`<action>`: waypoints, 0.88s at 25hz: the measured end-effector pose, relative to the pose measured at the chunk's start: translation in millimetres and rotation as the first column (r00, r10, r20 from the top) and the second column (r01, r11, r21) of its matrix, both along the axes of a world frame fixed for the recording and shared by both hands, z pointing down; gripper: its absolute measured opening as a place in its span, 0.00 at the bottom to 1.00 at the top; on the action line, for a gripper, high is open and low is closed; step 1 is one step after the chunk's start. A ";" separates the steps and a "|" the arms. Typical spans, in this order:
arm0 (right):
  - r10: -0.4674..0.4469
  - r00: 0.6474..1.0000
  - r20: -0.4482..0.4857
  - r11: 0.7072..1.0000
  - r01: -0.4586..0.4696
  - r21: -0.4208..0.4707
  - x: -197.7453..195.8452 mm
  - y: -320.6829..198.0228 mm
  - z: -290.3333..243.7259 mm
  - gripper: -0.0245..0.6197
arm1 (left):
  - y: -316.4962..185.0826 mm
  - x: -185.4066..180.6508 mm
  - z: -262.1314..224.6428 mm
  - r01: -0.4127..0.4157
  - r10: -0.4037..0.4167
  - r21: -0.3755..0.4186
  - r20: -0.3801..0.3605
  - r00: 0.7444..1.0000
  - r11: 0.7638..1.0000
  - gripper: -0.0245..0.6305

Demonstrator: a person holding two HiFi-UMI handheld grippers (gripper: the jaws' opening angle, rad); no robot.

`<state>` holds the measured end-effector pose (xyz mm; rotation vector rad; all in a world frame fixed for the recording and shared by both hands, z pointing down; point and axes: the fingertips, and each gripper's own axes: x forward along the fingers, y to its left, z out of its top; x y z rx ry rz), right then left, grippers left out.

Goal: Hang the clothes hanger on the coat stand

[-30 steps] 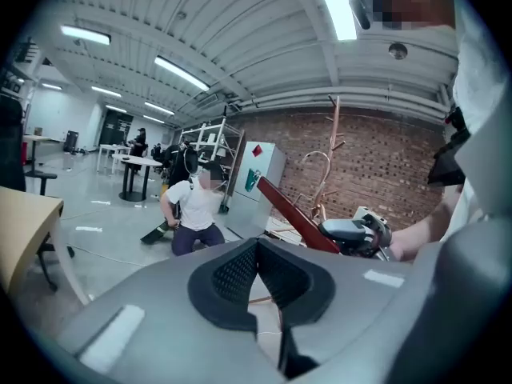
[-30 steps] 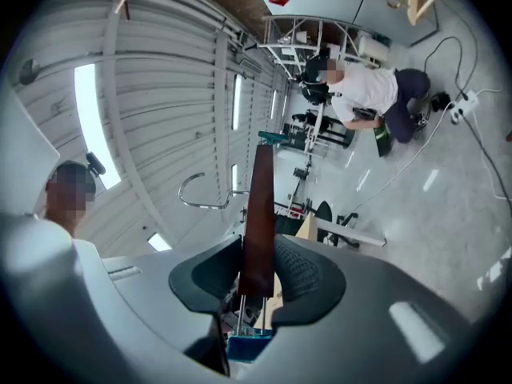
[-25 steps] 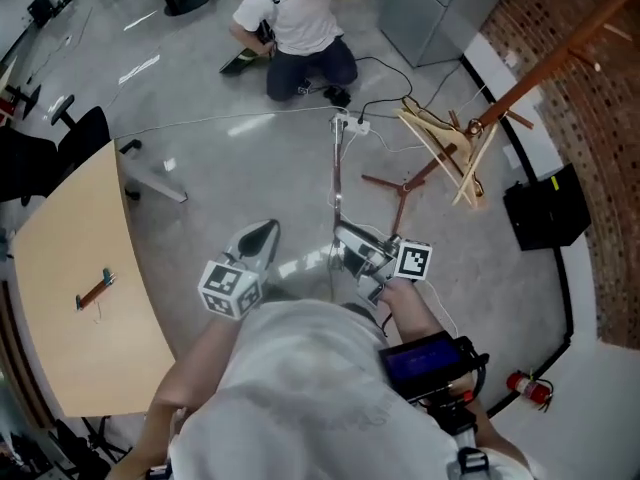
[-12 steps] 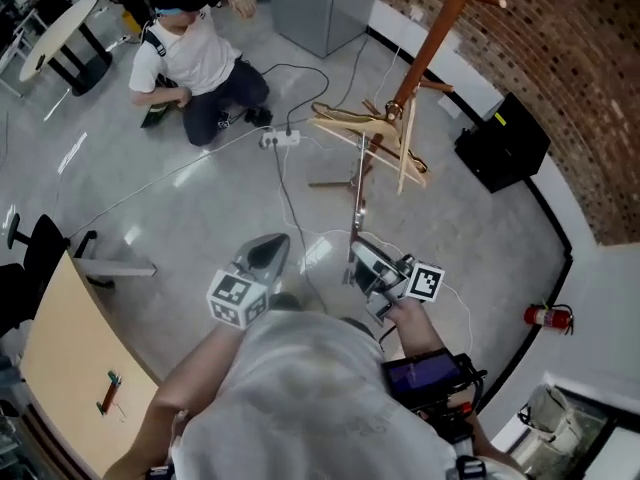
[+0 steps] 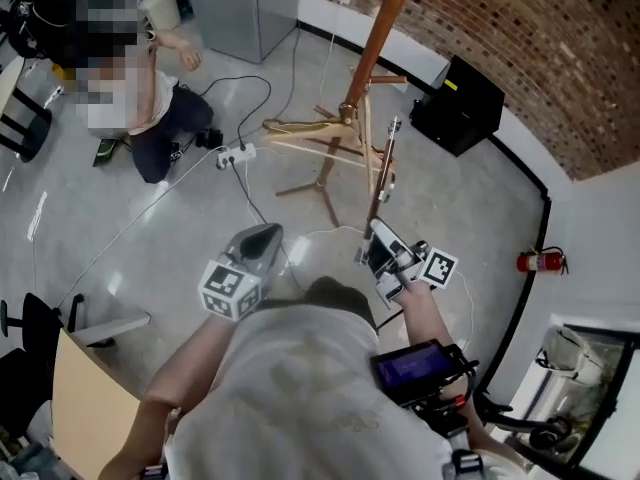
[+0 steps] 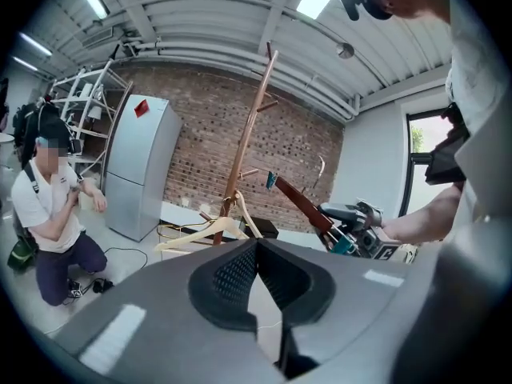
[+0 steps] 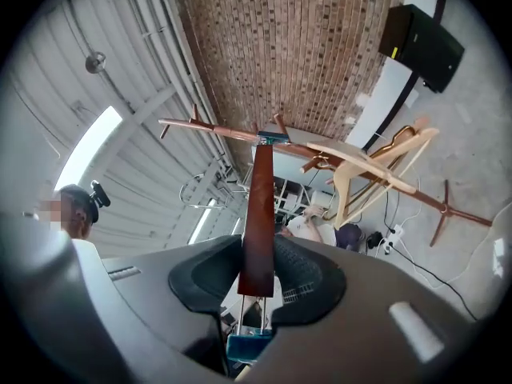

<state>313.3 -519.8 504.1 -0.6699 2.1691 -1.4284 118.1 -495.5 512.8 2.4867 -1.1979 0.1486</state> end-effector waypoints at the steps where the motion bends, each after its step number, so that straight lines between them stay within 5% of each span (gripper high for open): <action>1: 0.026 1.000 -0.002 1.000 -0.026 -0.005 6.0 -7.7 -0.1 0.25 | -4.1 3.3 -2.4 -0.015 0.015 0.006 -0.005 1.000 1.000 0.04; 9: 0.143 0.989 -0.028 0.989 -0.143 -0.020 30.6 -50.2 0.7 0.25 | 0.7 21.9 -16.1 -0.107 0.108 0.056 -0.013 0.994 0.993 0.04; 22: 0.106 0.994 -0.019 0.993 -0.107 -0.058 40.7 -158.9 6.3 0.25 | -50.1 24.8 -12.3 0.015 -0.016 0.046 0.020 1.000 0.999 0.04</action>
